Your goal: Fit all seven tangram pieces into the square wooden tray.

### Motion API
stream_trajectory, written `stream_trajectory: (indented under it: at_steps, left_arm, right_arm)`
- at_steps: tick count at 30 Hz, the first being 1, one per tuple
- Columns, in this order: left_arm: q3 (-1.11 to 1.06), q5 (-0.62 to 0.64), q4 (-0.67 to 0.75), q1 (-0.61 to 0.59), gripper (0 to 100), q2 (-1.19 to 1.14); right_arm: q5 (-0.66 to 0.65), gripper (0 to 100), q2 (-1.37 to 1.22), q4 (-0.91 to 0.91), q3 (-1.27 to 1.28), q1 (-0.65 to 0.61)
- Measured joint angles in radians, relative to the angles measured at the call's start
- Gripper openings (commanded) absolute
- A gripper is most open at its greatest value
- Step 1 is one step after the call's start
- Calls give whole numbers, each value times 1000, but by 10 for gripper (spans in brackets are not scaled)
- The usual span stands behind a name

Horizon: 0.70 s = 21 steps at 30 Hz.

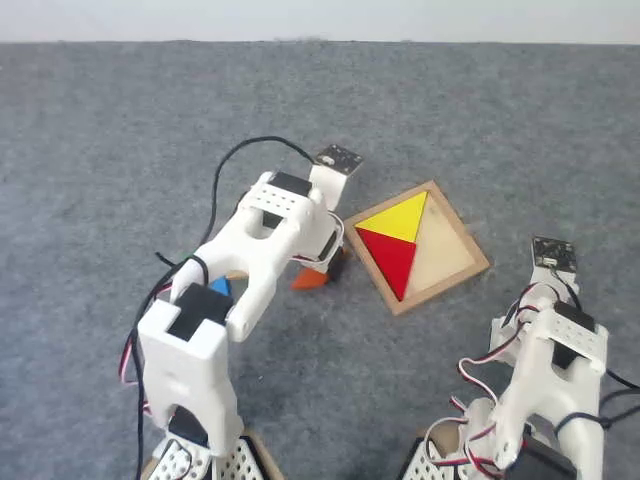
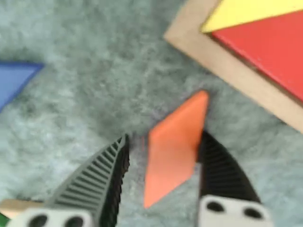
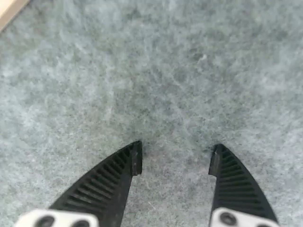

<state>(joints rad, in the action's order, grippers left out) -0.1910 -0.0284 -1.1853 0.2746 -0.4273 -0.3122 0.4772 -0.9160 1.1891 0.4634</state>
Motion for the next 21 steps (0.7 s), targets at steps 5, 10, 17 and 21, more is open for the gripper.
stream_trajectory:
  at_steps: [5,10,17,21]
  left_arm:
    - [17,11,-40,3,11,2]
    - [48,43,-80,0,12,-2]
    - [290,160,-262,63,12,-5]
    - [479,244,-327,158,12,-23]
  right_arm:
    - [0,251,0,0,0,0]
    - [0,251,0,6,2,0]
    - [0,250,0,8,3,0]
    - [0,250,0,8,3,0]
